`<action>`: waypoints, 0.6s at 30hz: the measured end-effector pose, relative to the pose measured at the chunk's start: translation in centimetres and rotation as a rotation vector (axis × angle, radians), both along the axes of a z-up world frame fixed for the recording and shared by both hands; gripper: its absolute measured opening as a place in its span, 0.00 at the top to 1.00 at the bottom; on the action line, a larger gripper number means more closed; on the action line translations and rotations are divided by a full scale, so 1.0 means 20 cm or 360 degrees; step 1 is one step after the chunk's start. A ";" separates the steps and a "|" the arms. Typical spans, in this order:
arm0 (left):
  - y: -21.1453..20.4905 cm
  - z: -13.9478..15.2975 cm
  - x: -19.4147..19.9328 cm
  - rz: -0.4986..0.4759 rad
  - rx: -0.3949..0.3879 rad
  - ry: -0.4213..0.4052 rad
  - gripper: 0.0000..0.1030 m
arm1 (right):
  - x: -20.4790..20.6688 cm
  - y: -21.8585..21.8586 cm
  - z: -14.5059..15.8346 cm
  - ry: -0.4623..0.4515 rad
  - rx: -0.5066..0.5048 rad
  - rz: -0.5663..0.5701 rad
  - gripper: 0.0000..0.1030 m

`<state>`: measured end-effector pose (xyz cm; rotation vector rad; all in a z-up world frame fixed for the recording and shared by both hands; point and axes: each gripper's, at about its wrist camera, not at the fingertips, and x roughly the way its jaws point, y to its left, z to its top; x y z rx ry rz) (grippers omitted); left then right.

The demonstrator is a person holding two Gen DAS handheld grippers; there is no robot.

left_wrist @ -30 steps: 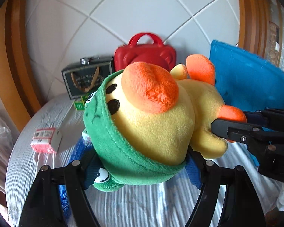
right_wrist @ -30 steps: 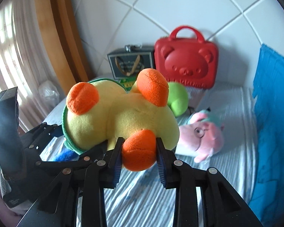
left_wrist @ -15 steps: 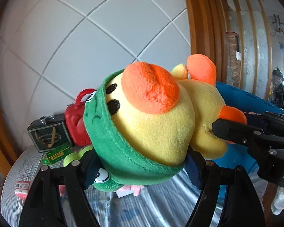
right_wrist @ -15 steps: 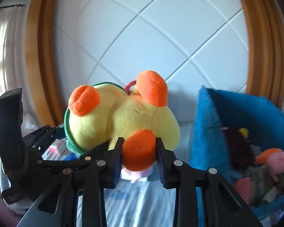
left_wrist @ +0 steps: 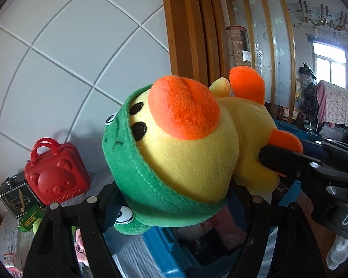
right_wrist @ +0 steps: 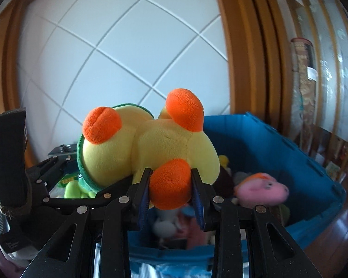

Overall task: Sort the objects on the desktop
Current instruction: 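Lift the duck plush with both tools and carry it over the crate, then open both tools to drop the duck plush into the crate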

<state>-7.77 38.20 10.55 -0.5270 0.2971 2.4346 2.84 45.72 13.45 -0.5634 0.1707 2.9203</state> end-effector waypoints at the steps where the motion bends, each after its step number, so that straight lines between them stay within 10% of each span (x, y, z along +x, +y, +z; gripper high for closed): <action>1: 0.03 -0.01 0.01 -0.0010 -0.0002 -0.0012 0.25 | 0.02 0.04 -0.01 0.0000 -0.0007 -0.0014 0.70; 12: 0.25 -0.08 -0.05 -0.0003 -0.0096 -0.0100 0.19 | -0.01 0.30 -0.07 -0.0056 -0.0065 -0.0091 0.68; 18: 0.24 -0.08 -0.06 0.0052 -0.0095 -0.0077 0.18 | -0.02 0.36 -0.10 -0.0064 -0.0070 -0.0191 0.20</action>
